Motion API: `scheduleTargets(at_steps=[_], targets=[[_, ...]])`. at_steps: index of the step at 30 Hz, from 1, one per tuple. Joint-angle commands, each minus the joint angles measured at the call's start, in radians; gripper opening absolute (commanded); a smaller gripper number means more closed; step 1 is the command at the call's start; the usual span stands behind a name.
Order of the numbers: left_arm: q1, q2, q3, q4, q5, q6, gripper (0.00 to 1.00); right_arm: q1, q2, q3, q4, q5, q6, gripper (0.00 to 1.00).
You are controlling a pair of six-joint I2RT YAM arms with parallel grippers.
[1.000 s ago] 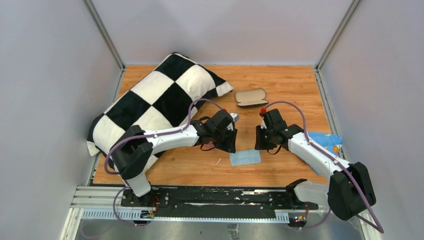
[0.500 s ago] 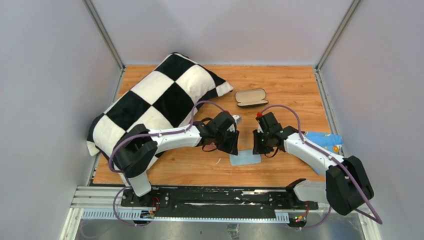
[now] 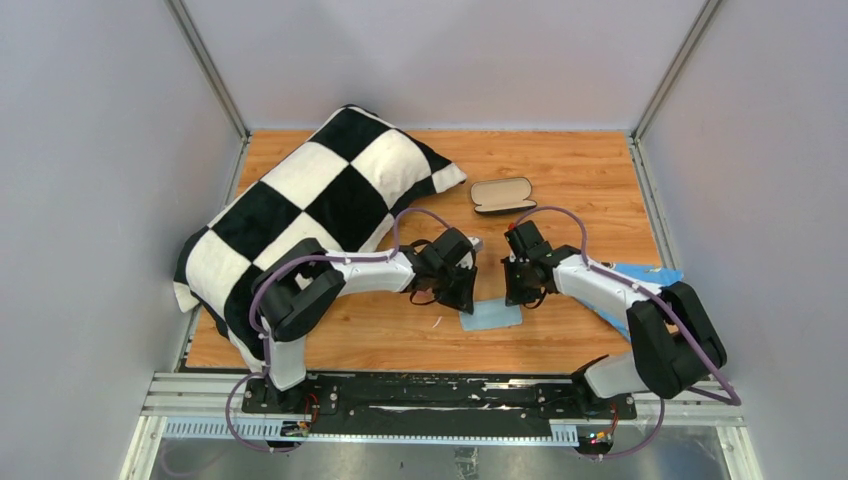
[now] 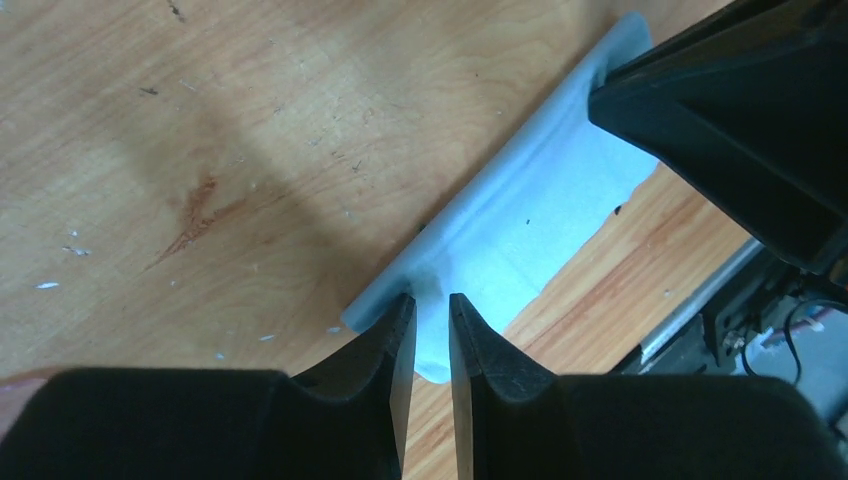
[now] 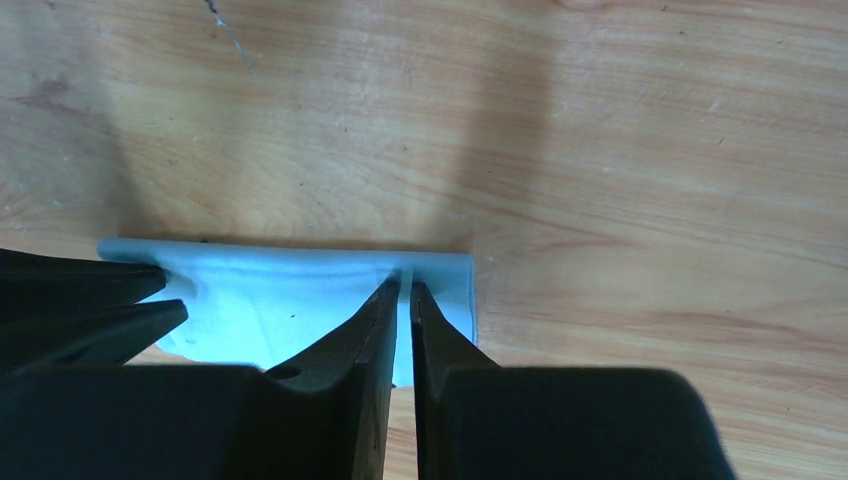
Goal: Organize the sunglasses
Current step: Move the sunglasses case at the center of the board.
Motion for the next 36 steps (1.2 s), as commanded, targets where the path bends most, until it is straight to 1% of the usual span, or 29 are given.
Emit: scheduleTargets(at_steps=[1,5,9,16,21,26,31,36], targets=[[0.029,0.029,-0.015,0.028,-0.028,0.021,0.25,0.001,0.032,0.019,0.007,0.040,-0.010,0.15],[0.033,-0.006,-0.021,0.016,-0.034,0.032,0.25,-0.003,-0.012,0.023,-0.015,0.011,-0.005,0.15],[0.033,-0.062,-0.012,-0.011,-0.053,0.041,0.26,-0.004,-0.071,0.047,-0.039,0.019,-0.006,0.16],[0.033,-0.133,0.008,-0.059,-0.079,0.049,0.28,-0.032,-0.055,0.099,-0.048,0.024,-0.008,0.16],[0.048,-0.178,0.001,-0.081,-0.106,0.049,0.29,-0.109,-0.043,0.188,-0.048,0.012,-0.003,0.21],[0.090,-0.241,-0.024,-0.107,-0.108,0.051,0.30,-0.179,0.075,0.347,-0.048,0.012,-0.004,0.26],[0.100,-0.333,-0.052,-0.149,-0.129,0.056,0.34,-0.227,0.271,0.559,-0.054,0.005,-0.001,0.32],[0.100,-0.438,-0.104,-0.154,-0.147,0.035,0.36,-0.248,0.475,0.775,-0.084,-0.017,0.017,0.33]])
